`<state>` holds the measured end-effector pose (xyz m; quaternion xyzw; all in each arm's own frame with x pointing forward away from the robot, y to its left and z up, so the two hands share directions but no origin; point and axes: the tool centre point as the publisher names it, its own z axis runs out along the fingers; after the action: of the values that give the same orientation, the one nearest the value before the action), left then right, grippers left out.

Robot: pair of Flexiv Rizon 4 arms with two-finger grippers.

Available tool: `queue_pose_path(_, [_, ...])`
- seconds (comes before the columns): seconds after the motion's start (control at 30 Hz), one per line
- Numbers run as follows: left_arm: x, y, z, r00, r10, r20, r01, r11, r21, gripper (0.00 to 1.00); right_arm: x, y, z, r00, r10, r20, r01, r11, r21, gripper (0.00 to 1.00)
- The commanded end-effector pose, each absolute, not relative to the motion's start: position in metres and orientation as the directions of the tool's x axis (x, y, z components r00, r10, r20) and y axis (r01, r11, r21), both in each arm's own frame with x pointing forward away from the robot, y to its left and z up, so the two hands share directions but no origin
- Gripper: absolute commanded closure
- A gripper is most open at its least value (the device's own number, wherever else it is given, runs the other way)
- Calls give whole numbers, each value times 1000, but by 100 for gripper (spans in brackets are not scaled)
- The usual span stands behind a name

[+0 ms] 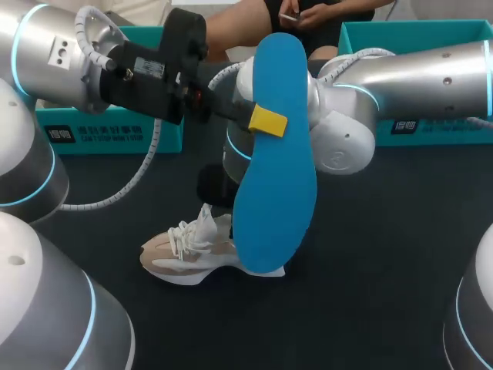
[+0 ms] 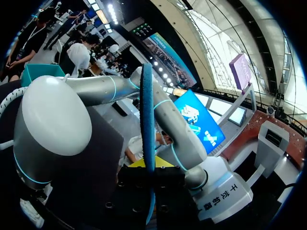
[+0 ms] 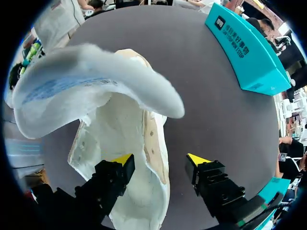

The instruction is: Take the shoe out of the shoebox, open the shoe tongue, remove and reinsert the insole, then place the shoe into the shoebox

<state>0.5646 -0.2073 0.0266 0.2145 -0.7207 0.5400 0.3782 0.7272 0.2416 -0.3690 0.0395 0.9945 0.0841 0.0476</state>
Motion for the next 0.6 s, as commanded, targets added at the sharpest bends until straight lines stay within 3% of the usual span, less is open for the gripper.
queue_pose_path(0.03, [565, -208, 26, -622, 99, 777, -717, 326, -616, 100, 729, 245, -372, -993, 86, -80, 74, 986, 150, 69])
queue_pose_path(0.2, [565, -208, 26, -622, 99, 777, -717, 326, -616, 100, 728, 240, -375, -995, 81, -62, 72, 988, 136, 100])
queue_pose_path(0.5, [565, -208, 26, -622, 99, 777, -717, 326, -616, 100, 723, 239, -374, -995, 95, -27, 91, 986, 141, 100])
queue_pose_path(0.6, [565, -208, 26, -622, 99, 777, -717, 326, -616, 100, 722, 237, -365, -988, 152, 13, 152, 977, 148, 100])
